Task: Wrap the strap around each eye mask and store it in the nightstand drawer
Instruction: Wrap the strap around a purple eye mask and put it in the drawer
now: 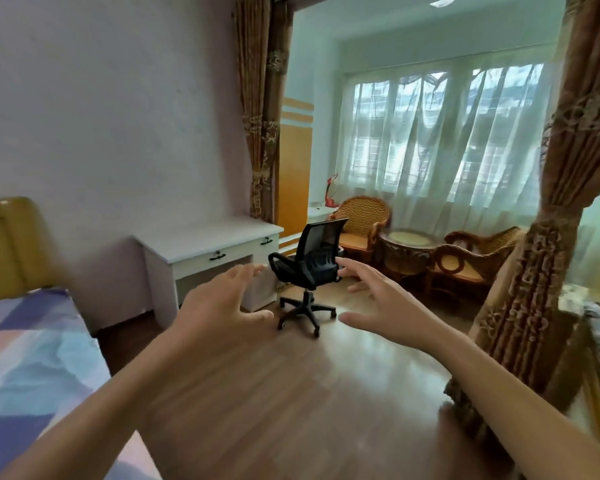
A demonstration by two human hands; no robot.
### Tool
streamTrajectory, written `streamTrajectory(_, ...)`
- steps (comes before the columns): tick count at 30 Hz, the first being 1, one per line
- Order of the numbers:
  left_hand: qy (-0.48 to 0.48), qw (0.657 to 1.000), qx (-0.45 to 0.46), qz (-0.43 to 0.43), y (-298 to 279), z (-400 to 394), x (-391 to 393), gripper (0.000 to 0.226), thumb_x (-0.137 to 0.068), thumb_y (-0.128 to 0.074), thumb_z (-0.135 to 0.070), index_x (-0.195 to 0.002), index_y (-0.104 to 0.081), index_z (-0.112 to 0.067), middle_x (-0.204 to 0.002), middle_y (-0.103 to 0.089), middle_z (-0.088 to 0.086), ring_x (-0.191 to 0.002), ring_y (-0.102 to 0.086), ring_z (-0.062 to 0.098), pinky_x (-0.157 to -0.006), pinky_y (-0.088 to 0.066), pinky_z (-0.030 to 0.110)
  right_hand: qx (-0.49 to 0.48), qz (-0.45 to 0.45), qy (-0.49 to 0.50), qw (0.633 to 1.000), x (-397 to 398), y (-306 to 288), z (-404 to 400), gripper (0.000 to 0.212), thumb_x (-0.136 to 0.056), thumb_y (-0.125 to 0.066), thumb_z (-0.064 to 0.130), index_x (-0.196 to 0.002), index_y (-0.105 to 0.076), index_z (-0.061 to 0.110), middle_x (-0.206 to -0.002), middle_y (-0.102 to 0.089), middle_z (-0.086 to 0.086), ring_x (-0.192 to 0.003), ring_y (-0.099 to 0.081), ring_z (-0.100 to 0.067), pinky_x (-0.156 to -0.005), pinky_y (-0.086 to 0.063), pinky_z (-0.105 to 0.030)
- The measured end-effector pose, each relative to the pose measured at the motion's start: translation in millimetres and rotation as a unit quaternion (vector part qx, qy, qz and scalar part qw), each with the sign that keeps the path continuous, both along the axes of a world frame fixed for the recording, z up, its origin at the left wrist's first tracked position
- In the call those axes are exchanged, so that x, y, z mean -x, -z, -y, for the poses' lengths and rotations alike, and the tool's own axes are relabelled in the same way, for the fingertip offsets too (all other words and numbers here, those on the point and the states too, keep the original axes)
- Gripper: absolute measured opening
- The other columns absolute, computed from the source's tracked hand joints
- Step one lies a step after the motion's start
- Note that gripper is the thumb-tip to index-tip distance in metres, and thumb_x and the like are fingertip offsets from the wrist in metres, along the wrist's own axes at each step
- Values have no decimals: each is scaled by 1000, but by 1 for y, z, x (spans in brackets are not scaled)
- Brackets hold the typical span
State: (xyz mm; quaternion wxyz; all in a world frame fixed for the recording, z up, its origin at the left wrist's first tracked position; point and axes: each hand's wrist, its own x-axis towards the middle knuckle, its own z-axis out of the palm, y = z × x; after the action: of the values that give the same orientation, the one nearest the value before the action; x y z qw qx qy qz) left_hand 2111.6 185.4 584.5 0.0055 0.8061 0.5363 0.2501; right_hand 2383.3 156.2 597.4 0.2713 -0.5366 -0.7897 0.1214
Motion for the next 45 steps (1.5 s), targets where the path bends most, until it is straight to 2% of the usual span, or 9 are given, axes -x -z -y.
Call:
streamTrajectory(5, -85, 996, -9, -13, 26, -75, 10, 76, -77, -61, -62, -141, -25, -43, -144, -42, -16, -117, -52, 5, -81, -46, 25, -22, 90, -82, 992, -15, 14, -129, 78, -83, -64, 50, -142, -14, 53, -144, -33, 27, -122, -39, 6, -92, -36, -20)
streamTrajectory(9, -173, 985, 17, -3, 49, -147, 7, 76, -77, -60, -61, -142, -24, -43, -145, -39, -17, -119, -51, 5, -91, -47, 27, -16, 129, -163, 978, -24, 27, -245, 77, -83, -62, 53, -138, -7, 62, -144, -26, 33, -125, -39, 7, -93, -38, -19)
streamTrajectory(13, -244, 968, 47, -19, 47, -217, 5, 75, -79, -60, -60, -143, -24, -41, -146, -39, -16, -121, -50, 6, -96, -46, 27, -7, 121, -220, 968, -15, 30, -353, 72, -83, -62, 51, -129, -9, 68, -137, -25, 38, -124, -42, 4, -99, -41, -23)
streamTrajectory(16, -280, 958, 45, -30, 44, -252, 23, 74, -79, -59, -60, -142, -26, -40, -146, -39, -15, -123, -49, 8, -97, -47, 30, -1, 107, -261, 959, 14, 34, -416, 68, -84, -62, 48, -133, -17, 60, -139, -29, 31, -122, -40, 5, -101, -40, -24)
streamTrajectory(20, -340, 938, 53, -42, 53, -269, 59, 71, -80, -60, -59, -141, -28, -40, -143, -43, -15, -120, -50, 7, -88, -48, 25, 5, 90, -347, 933, 80, 54, -473, 67, -84, -63, 46, -139, -24, 51, -141, -33, 27, -122, -44, 4, -101, -45, -37)
streamTrajectory(28, -451, 888, 67, -58, 77, -294, 166, 64, -82, -59, -57, -138, -34, -37, -139, -46, -16, -121, -48, 7, -77, -46, 27, -21, 80, -488, 869, 250, 80, -534, 59, -87, -60, 43, -140, -34, 42, -144, -35, 22, -128, -39, 4, -103, -42, -34)
streamTrajectory(34, -451, 886, 98, -36, 76, -364, 257, 63, -83, -60, -54, -137, -35, -34, -140, -46, -13, -123, -48, 13, -87, -48, 35, -13, 83, -514, 854, 361, 71, -586, 55, -87, -59, 41, -138, -36, 40, -139, -36, 21, -121, -43, 2, -100, -45, -40)
streamTrajectory(40, -462, 882, 92, -27, 76, -441, 352, 61, -83, -60, -54, -137, -38, -32, -139, -48, -13, -116, -53, 12, -77, -45, 28, -29, 95, -508, 856, 459, 62, -673, 55, -88, -61, 37, -137, -39, 36, -139, -40, 15, -120, -45, -3, -99, -45, -42)
streamTrajectory(45, -515, 849, 118, -2, 111, -488, 452, 62, -84, -61, -52, -137, -38, -31, -140, -47, -10, -116, -53, 16, -77, -41, 29, -28, 113, -560, 820, 588, 95, -751, 57, -86, -61, 41, -138, -39, 35, -141, -40, 13, -122, -46, -6, -98, -46, -44)
